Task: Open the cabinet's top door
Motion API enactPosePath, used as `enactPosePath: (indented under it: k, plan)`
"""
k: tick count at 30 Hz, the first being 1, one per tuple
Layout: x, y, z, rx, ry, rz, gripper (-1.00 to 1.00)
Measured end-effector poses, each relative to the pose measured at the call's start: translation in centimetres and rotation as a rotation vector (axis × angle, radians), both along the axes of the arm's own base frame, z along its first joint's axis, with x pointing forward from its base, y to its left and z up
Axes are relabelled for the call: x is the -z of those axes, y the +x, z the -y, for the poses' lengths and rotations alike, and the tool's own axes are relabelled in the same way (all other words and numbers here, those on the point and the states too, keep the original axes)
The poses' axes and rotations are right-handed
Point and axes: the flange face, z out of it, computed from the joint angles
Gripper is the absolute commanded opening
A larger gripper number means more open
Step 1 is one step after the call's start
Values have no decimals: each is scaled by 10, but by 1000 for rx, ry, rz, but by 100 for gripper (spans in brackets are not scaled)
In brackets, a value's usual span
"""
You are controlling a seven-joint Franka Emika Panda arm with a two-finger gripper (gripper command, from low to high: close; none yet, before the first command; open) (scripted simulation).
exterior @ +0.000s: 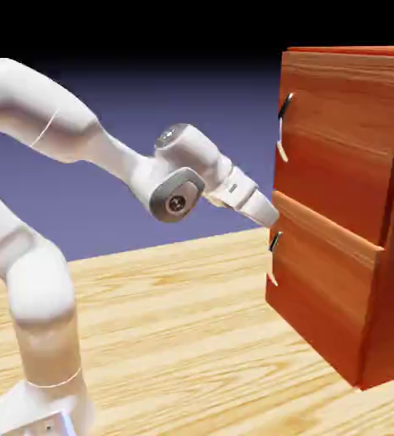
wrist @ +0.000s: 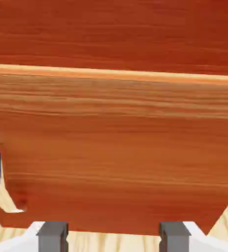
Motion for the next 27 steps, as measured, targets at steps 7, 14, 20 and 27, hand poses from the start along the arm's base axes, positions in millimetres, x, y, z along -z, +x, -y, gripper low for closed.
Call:
enactPosePath:
  k: [7, 14, 20, 27]
  plan:
    - [-46, 2, 12, 245, 275, 113, 0]
    - [-84, -2, 16, 449, 568, 224, 0]
    - [-110, -6, 13, 592, 831, 309, 0]
    - [-131, -10, 0, 723, 1150, 386, 0]
